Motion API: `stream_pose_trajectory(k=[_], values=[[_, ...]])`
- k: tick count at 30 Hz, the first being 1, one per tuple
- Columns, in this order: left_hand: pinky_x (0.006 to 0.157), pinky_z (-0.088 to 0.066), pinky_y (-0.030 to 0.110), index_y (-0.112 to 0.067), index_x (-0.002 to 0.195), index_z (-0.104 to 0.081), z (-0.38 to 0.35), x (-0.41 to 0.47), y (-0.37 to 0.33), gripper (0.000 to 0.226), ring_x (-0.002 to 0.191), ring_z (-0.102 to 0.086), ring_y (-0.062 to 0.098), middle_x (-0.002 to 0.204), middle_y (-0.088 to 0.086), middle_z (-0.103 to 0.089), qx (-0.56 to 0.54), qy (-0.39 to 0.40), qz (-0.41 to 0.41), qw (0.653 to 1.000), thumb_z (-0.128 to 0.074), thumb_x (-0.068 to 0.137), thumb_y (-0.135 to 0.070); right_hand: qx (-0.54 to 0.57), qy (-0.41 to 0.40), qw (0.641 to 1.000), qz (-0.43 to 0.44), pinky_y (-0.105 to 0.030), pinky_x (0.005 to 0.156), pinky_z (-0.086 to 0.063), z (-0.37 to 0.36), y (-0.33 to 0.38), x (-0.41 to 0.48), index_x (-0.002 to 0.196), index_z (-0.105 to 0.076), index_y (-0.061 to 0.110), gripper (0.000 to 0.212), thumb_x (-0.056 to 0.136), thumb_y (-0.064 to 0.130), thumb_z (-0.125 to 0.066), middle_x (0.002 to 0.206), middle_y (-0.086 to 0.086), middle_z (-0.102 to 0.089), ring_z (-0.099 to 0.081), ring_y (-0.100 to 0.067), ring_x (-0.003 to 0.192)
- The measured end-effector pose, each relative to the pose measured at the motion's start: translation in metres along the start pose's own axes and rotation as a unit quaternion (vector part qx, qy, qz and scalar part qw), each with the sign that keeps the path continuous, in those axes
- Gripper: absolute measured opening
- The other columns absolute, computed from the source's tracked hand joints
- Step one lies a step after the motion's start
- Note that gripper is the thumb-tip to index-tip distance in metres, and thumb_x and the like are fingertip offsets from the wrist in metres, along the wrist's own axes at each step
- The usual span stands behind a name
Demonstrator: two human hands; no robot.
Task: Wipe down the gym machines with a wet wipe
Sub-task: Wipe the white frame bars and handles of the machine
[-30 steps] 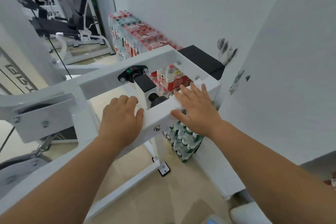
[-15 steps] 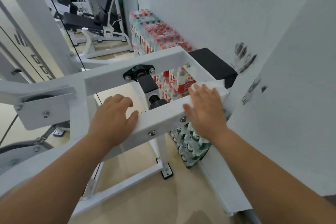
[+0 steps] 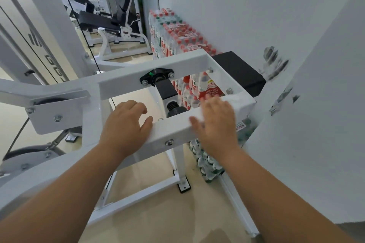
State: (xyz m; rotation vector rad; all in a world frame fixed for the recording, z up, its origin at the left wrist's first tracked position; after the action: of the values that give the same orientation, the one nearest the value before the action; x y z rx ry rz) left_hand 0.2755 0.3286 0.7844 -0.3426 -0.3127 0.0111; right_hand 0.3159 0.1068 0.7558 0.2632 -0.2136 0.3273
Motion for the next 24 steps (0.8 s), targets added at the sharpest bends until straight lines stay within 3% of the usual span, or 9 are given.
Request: stream_pose_trajectory(k=[3, 5, 7, 9, 13, 15, 20, 22, 24], values=[[0.088, -0.045, 0.042, -0.010, 0.097, -0.065, 0.001, 0.000, 0.001, 0.028, 0.096, -0.057, 0.034, 0.099, 0.009, -0.065, 0.009, -0.011, -0.002, 1.000, -0.056, 0.088, -0.035, -0.015, 0.052, 0.988, 0.145, -0.043, 0.127, -0.001, -0.022, 0.062, -0.025, 0.162, -0.019, 0.013, 0.088, 0.098, 0.071, -0.002, 0.170, -0.006, -0.014, -0.004, -0.023, 0.158], [0.088, -0.045, 0.044, -0.009, 0.097, -0.066, 0.001, 0.000, 0.002, 0.020, 0.097, -0.058, 0.035, 0.098, 0.010, -0.065, 0.013, -0.010, 0.004, 1.000, -0.063, 0.092, -0.029, -0.039, 0.072, 0.977, 0.197, -0.042, 0.128, -0.001, -0.024, 0.058, -0.023, 0.163, -0.013, 0.019, 0.084, 0.098, 0.072, -0.001, 0.171, -0.001, -0.008, -0.001, -0.019, 0.158], [0.088, -0.046, 0.044, -0.009, 0.098, -0.066, 0.000, 0.000, 0.003, 0.017, 0.097, -0.058, 0.036, 0.098, 0.010, -0.065, 0.015, -0.008, 0.007, 1.000, -0.067, 0.091, -0.025, -0.047, 0.051, 0.984, 0.163, -0.042, 0.127, -0.007, -0.010, 0.021, -0.008, 0.161, -0.018, 0.021, 0.084, 0.098, 0.071, 0.004, 0.169, -0.001, -0.017, -0.009, -0.020, 0.157], [0.087, -0.046, 0.044, -0.009, 0.097, -0.066, 0.001, 0.000, 0.002, 0.021, 0.095, -0.058, 0.035, 0.095, 0.009, -0.065, 0.017, -0.013, 0.004, 1.000, -0.063, 0.091, -0.029, -0.037, -0.009, 0.997, 0.061, -0.043, 0.125, -0.013, 0.014, -0.036, 0.010, 0.154, -0.037, 0.018, 0.087, 0.098, 0.071, 0.004, 0.161, -0.005, -0.038, -0.025, -0.024, 0.152], [0.085, -0.046, 0.043, -0.009, 0.094, -0.067, 0.002, -0.001, 0.000, 0.020, 0.093, -0.058, 0.035, 0.093, 0.010, -0.065, 0.016, -0.022, 0.007, 1.000, -0.064, 0.091, -0.028, 0.001, -0.057, 0.994, -0.088, -0.050, 0.127, -0.001, 0.023, -0.080, 0.014, 0.152, -0.042, 0.014, 0.096, 0.094, 0.074, 0.007, 0.164, -0.008, -0.033, -0.014, -0.028, 0.155], [0.084, -0.046, 0.043, -0.009, 0.093, -0.067, 0.003, -0.001, 0.000, 0.016, 0.092, -0.058, 0.035, 0.092, 0.009, -0.065, 0.019, -0.025, 0.009, 0.999, -0.067, 0.090, -0.025, 0.016, -0.049, 0.996, -0.069, -0.048, 0.126, 0.007, 0.013, -0.046, 0.004, 0.155, -0.036, 0.013, 0.096, 0.094, 0.074, 0.006, 0.166, -0.009, -0.025, -0.008, -0.028, 0.156], [0.081, -0.047, 0.041, -0.011, 0.094, -0.066, 0.002, 0.001, -0.001, 0.015, 0.090, -0.057, 0.031, 0.093, 0.007, -0.065, 0.032, -0.025, 0.010, 0.999, -0.068, 0.090, -0.025, -0.006, 0.042, 0.989, 0.144, -0.042, 0.126, 0.008, -0.022, 0.047, -0.025, 0.162, -0.017, 0.014, 0.091, 0.096, 0.074, 0.001, 0.170, -0.005, -0.012, -0.001, -0.022, 0.158], [0.081, -0.046, 0.041, -0.012, 0.094, -0.066, 0.002, 0.001, -0.001, 0.013, 0.090, -0.057, 0.030, 0.093, 0.006, -0.065, 0.028, -0.024, 0.012, 0.999, -0.068, 0.090, -0.024, -0.019, 0.046, 0.988, 0.144, -0.039, 0.126, 0.005, -0.015, 0.027, -0.011, 0.161, -0.021, 0.018, 0.091, 0.095, 0.074, 0.005, 0.169, -0.002, -0.019, -0.008, -0.020, 0.157], [0.081, -0.046, 0.041, -0.012, 0.093, -0.066, 0.002, 0.000, -0.001, 0.012, 0.090, -0.057, 0.030, 0.094, 0.005, -0.066, 0.023, -0.022, 0.012, 0.999, -0.067, 0.090, -0.023, -0.016, 0.008, 0.997, 0.079, -0.042, 0.127, -0.004, 0.003, -0.017, 0.007, 0.157, -0.033, 0.020, 0.095, 0.093, 0.076, 0.009, 0.164, -0.002, -0.032, -0.021, -0.021, 0.154]])
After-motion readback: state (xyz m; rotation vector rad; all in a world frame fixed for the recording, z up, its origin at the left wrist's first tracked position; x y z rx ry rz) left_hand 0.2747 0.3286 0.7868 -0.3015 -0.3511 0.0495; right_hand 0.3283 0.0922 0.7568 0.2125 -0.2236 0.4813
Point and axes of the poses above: each hand's wrist, its own x-axis towards the middle knuckle, its own z-axis out of the back of the hand, y = z × x, the point moved 10 cm from there along x, towards the middle knuckle
